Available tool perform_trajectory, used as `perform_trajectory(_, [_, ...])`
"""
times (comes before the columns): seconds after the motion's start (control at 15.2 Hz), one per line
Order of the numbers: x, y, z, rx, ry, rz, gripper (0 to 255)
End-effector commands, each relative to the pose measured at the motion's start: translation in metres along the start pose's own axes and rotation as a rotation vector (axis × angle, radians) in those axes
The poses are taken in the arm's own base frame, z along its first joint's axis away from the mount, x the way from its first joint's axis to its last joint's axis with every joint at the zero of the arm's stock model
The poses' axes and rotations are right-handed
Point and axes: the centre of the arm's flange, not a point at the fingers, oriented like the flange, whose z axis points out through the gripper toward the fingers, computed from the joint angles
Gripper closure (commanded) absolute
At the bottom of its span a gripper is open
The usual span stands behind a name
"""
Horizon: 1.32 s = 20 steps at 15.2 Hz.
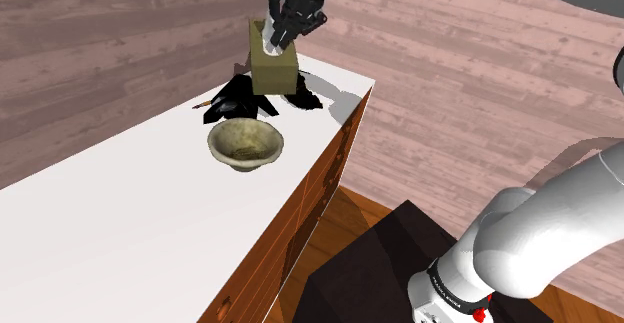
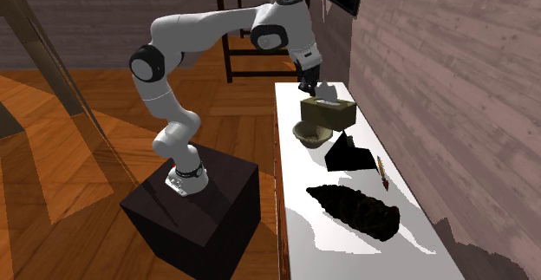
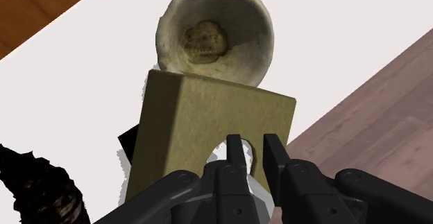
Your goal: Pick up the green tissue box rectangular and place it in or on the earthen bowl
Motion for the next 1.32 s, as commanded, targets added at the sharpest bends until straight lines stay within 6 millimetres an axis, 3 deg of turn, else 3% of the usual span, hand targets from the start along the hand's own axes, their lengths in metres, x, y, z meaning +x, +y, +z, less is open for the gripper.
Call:
perform_trajectory(0.0, [-0.005,-0.025,0.002,0.001,0.0,0.002,255])
perform_trajectory(0.4, [-0.024,-0.097,0.013,0.001,0.0,0.002,255])
perform_trajectory(1.25, [-0.035,-0.072,0.076,0.001,0.0,0.002,255])
